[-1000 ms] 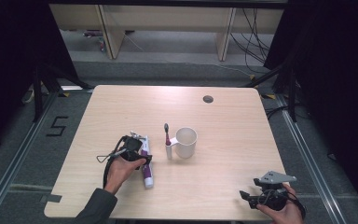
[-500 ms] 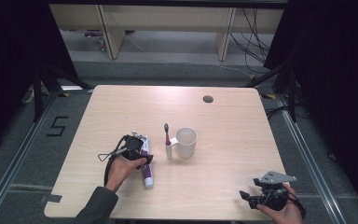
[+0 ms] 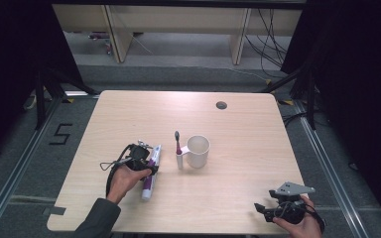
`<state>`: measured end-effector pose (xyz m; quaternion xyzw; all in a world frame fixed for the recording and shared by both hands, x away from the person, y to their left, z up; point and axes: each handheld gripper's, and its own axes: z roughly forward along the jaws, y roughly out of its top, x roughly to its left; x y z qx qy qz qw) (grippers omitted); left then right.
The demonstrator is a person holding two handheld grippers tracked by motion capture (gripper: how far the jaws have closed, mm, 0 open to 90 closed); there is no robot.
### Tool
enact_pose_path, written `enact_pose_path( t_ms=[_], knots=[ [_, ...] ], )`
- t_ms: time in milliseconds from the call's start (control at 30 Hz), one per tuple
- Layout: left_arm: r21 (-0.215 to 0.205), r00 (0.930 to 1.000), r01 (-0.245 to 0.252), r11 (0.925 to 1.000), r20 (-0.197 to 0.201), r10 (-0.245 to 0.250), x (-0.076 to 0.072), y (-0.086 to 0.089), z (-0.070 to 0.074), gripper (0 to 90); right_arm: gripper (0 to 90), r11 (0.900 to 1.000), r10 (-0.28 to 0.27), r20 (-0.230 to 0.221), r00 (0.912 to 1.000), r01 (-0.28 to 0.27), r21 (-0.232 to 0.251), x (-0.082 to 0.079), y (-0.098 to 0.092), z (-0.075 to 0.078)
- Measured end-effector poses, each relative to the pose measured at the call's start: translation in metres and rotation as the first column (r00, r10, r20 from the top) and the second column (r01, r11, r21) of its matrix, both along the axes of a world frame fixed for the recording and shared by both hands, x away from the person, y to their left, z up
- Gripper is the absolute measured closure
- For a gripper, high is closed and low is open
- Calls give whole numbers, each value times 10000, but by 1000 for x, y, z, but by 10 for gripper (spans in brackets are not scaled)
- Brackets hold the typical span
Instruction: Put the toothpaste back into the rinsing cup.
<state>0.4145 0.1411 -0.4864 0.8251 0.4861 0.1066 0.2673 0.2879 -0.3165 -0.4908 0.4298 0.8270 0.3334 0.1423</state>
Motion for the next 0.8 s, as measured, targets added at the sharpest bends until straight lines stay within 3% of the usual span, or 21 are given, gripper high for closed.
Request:
enact_pose_path(
  t_ms=[33, 133, 167, 233, 400, 467, 533, 567, 633, 800],
  knots=[
    [-5, 9994, 144, 9999, -325, -144, 0, 3, 1, 543, 255, 10000, 41, 21, 10000, -41, -17, 0, 0, 0],
    [-46, 9988, 263, 9996, -413, -264, -2, 5, 0, 578, 255, 10000, -27, -112, 9999, 28, 51, -1, 1, 0],
    [151, 9972, 465, 9988, -593, -455, -3, 5, 0, 587, 255, 9999, -108, -274, 9996, 111, 110, -1, 2, 1],
    [523, 9974, 543, 9972, -500, -517, -5, 5, -1, 592, 256, 9999, -105, -304, 9995, 109, 131, -2, 2, 2],
    [509, 9971, 609, 9968, -486, -584, -8, 9, 0, 617, 257, 10000, 85, -1, 10000, -85, 34, 1, 0, 0],
    [369, 9973, 657, 9972, -361, -643, -9, 11, 2, 719, 258, 10000, 77, 22, 10000, -77, 21, 0, 0, 0],
    [448, 9952, 946, 9945, -304, -933, -11, 11, 5, 750, 258, 10000, -1, -74, 10000, 1, 25, -1, 1, 0],
    [827, 9938, 1087, 9906, -338, -1062, -13, 11, 6, 750, 258, 10000, -1, -98, 10000, 1, 37, -1, 1, 0],
    [896, 9928, 1160, 9892, -413, -1127, -14, 10, 6, 756, 259, 9999, -78, -293, 9995, 81, 95, -2, 2, 1],
    [1319, 9891, 1417, 9811, -600, -1347, -10, 4, 7, 753, 259, 10000, 33, -68, 10000, -33, 63, 0, 1, 0]
  ],
)
